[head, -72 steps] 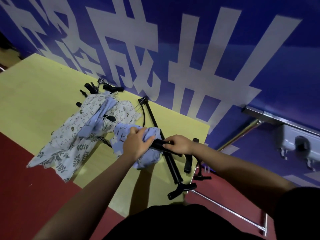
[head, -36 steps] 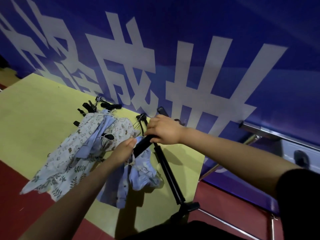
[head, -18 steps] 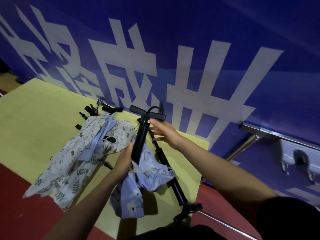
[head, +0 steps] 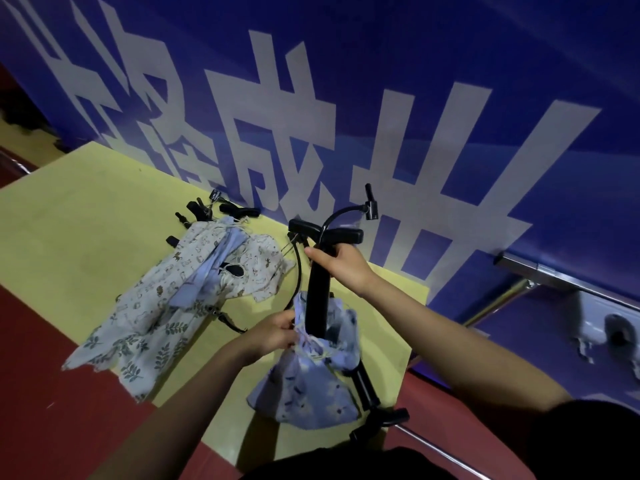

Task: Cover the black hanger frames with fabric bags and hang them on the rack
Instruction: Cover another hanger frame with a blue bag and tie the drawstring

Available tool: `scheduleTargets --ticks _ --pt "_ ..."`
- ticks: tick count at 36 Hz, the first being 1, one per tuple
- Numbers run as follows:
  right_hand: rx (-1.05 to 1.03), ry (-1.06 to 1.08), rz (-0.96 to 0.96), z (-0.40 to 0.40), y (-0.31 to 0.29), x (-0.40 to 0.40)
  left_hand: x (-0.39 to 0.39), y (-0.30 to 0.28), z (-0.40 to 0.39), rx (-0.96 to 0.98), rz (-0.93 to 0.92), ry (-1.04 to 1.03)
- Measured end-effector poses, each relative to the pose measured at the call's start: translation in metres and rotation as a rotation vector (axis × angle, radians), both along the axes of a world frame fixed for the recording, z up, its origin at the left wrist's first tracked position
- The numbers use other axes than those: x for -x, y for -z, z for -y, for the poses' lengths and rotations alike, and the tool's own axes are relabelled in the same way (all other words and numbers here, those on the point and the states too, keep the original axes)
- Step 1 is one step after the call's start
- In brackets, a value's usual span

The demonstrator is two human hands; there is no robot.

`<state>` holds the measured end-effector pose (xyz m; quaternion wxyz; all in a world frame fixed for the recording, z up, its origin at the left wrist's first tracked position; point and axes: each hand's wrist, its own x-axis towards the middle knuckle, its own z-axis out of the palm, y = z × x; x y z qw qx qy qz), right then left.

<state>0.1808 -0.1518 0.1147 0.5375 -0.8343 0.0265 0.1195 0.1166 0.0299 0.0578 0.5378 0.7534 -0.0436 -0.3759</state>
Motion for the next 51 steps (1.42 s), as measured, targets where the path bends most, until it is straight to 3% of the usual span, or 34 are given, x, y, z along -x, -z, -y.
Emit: scheduleTargets --ticks 3,9,15,19,22,27,29,31,35,39,42,49,51 --pt "0.081 0.018 0.017 0.003 0.006 0.006 0.002 0.011 0.003 0.009 -0.014 -0.109" --pt "0.094 0.171 0.008 0.008 0.014 0.012 0.01 0.029 0.014 -0.134 0.024 -0.539" --pt "0.015 0.24 -0.002 0.012 0.02 0.017 0.016 0.036 0.016 -0.185 0.174 -0.446" --pt "-0.078 0.206 -0.02 0.013 0.023 0.024 0.002 0.012 0.021 -0.088 0.064 -0.528" --pt "-0.15 0.17 -0.03 0.015 0.022 0.029 -0.015 -0.015 0.018 -0.004 0.125 -0.583" --pt "-0.149 -0.003 -0.007 0.02 0.019 0.035 -0.044 -0.077 0.017 0.549 0.024 -0.833" --pt "-0.126 -0.103 0.012 0.019 0.013 0.037 -0.052 -0.103 0.017 0.592 0.073 -0.86" --pt "-0.078 -0.207 0.058 0.017 0.006 0.036 -0.054 -0.124 0.015 0.51 0.167 -0.805" --pt "0.019 -0.333 0.159 0.012 -0.002 0.033 -0.051 -0.13 0.008 0.158 0.418 -0.636" --pt "0.074 -0.344 0.232 0.008 -0.003 0.033 -0.044 -0.111 0.001 -0.146 0.581 -0.458" --pt "0.065 -0.305 0.239 0.005 -0.001 0.033 -0.033 -0.103 0.005 -0.253 0.629 -0.375" --pt "-0.075 -0.343 0.13 0.004 0.0 0.035 -0.036 -0.082 0.012 -0.061 0.408 -0.647" --pt "-0.107 -0.325 0.202 0.008 0.003 0.036 -0.034 -0.083 0.009 0.01 0.362 -0.719"
